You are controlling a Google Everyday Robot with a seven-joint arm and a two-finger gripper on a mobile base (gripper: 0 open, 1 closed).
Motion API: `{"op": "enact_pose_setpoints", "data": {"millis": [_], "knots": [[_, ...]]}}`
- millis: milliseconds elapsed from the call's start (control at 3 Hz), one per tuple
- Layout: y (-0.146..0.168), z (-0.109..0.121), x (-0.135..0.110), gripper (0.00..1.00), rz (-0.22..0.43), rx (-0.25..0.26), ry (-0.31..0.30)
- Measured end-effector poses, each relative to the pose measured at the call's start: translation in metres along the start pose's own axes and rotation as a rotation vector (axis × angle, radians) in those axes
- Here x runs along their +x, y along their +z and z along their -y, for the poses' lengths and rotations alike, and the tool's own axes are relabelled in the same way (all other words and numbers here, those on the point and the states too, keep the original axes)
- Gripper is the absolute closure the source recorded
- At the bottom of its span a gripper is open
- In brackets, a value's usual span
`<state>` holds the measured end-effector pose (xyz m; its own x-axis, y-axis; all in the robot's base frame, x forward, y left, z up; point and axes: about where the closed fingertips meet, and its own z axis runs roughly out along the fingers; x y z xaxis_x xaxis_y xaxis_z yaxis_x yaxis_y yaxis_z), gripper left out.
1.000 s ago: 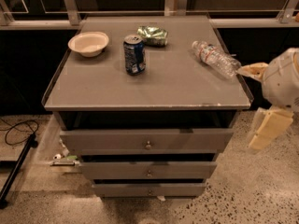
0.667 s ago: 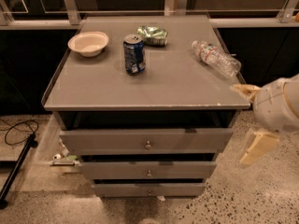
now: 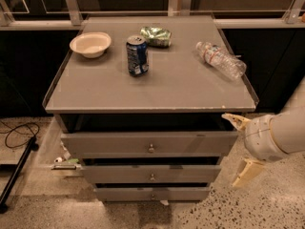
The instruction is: Open top drawer
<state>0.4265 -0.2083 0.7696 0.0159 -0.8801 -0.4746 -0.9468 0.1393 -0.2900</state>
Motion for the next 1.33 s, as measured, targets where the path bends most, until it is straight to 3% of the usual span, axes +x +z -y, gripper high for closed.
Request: {"op": "enact_pose_setpoints", "data": {"millis": [667,1333], "knots": [[0.011,0.001,0.006,0.00,0.020,-0.011,0.034],[0.082,0.017,0.036,0.00,0.080,0.044,0.038]]}}
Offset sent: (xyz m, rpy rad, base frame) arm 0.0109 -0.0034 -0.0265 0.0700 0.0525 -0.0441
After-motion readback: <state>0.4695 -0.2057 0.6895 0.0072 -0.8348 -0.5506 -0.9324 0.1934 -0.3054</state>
